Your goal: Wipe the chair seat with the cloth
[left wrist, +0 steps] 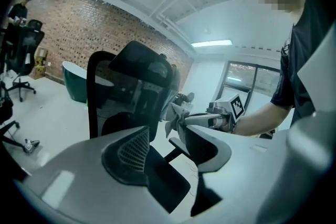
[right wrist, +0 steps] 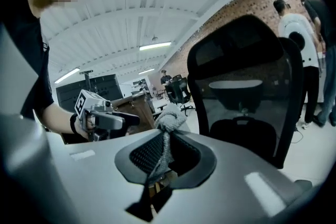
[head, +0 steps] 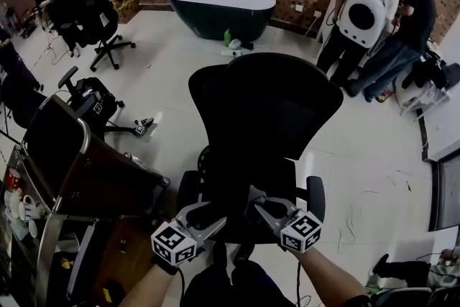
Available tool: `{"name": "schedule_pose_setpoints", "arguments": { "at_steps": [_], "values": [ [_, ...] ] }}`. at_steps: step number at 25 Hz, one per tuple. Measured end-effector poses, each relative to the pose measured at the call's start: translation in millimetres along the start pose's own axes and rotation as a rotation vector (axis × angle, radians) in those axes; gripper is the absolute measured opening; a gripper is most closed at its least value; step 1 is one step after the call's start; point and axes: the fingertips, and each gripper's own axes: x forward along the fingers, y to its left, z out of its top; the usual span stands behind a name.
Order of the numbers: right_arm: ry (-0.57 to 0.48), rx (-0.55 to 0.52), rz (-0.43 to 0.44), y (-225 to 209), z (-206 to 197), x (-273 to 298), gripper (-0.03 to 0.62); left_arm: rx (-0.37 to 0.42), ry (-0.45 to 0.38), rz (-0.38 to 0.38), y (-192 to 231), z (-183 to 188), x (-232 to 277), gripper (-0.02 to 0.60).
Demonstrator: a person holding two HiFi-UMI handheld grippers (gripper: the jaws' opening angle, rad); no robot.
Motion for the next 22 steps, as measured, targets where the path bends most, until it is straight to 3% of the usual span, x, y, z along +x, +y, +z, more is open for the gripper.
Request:
{"name": "schedule_pose_setpoints", "arguments": {
  "at_steps": [4,10,19,22],
  "values": [
    [0.123,0.005,0.005,-49.7,-41.1,53.2,0.041,-0.059,0.012,0.051,39.0,-19.5,28.5,0.240],
    [0.295,-0.002,0.002,-111.9,-108.7,141.3,0.041,-0.074,0.056,0.067,82.8,-56.0,66.3,0.244],
    [0.539,-0.087,-0.028,-187.9,-219.3,257.9,0.043,-0.157,0.013,0.116,142.6,-99.8,99.7,0.244],
    [0.579,-0.087,-0.021,-198.6,-246.2,292.5,0.043,-0.173,0.004,0.123,153.8,-111.3,108.2,0.244]
  ]
}}
